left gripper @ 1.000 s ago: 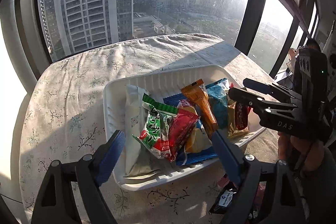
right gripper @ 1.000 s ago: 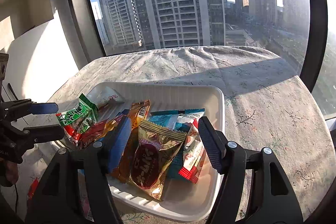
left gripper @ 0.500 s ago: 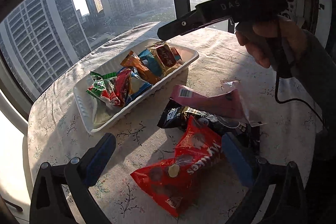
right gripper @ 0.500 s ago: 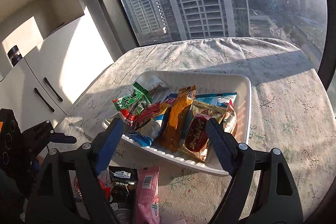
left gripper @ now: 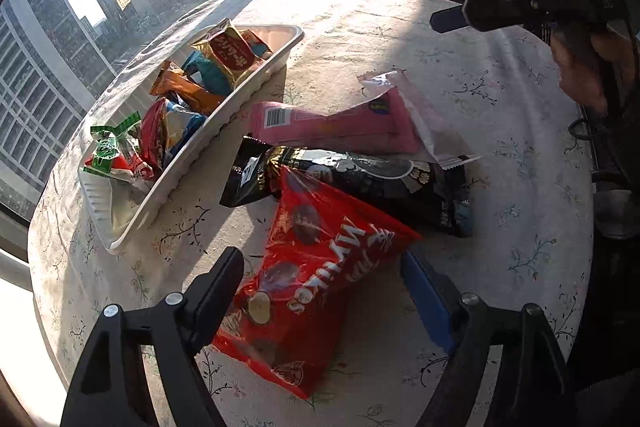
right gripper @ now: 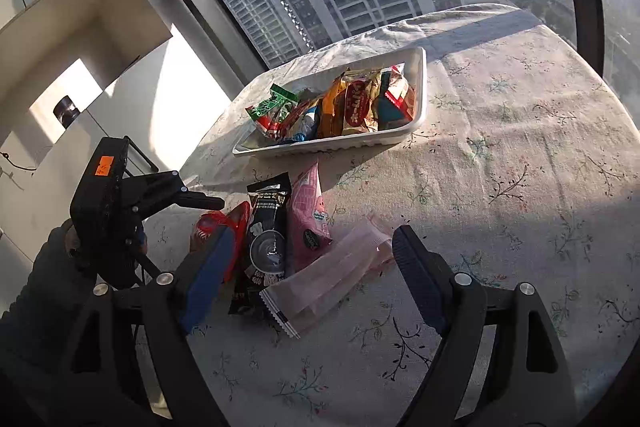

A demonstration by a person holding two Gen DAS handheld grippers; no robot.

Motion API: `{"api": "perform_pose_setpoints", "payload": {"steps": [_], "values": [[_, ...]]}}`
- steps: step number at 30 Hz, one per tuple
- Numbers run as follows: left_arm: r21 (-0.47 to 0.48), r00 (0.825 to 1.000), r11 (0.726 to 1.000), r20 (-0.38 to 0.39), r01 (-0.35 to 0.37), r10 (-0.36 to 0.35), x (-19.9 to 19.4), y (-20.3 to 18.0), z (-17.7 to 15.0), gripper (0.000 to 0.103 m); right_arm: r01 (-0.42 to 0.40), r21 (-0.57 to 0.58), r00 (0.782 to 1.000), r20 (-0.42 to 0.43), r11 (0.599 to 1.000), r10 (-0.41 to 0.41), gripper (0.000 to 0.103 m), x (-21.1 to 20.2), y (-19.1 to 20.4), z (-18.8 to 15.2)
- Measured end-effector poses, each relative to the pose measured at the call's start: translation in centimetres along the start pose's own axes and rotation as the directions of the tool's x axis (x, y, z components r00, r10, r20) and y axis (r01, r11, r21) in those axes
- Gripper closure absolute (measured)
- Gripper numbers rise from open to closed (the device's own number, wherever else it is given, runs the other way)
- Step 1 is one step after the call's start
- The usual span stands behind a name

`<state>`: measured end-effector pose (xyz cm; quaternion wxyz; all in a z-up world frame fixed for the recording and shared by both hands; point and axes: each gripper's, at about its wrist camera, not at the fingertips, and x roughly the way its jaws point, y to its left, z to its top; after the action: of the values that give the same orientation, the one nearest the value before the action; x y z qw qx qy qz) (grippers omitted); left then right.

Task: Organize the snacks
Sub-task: 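Move both tools back to the snack pile, then grasp the red Maltesers-style bag with the left tool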

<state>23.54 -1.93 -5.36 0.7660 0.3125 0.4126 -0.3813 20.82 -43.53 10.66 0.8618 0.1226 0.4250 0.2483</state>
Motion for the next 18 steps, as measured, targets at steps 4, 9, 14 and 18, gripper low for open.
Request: {"api": "perform_pose_setpoints", "payload": {"steps": [4, 9, 14, 18], "values": [[-0.017, 1.000, 1.000, -0.022, -0.004, 0.004, 0.6, 0.5, -0.3, 0.028, 0.003, 0.035, 1.000, 0.012, 0.999, -0.003, 0.023, -1.2, -1.1, -1.4], [-0.025, 0.999, 1.000, -0.042, -0.009, 0.008, 0.8, -0.1, -0.3, 0.043, 0.002, 0.060, 1.000, -0.007, 0.998, -0.001, 0.023, -0.8, -1.8, -2.4], [-0.123, 0.999, 0.992, -0.046, -0.006, 0.000, 0.9, 0.4, -0.5, 0.043, 0.019, 0.061, 0.999, -0.031, 0.998, -0.018, 0.023, 0.5, -1.8, -2.8], [-0.217, 1.000, 0.976, -0.023, 0.006, -0.012, 0.5, 0.5, -1.3, 0.060, 0.037, 0.039, 0.999, -0.037, 0.999, -0.035, 0.023, 0.8, -1.4, -3.0]]}}
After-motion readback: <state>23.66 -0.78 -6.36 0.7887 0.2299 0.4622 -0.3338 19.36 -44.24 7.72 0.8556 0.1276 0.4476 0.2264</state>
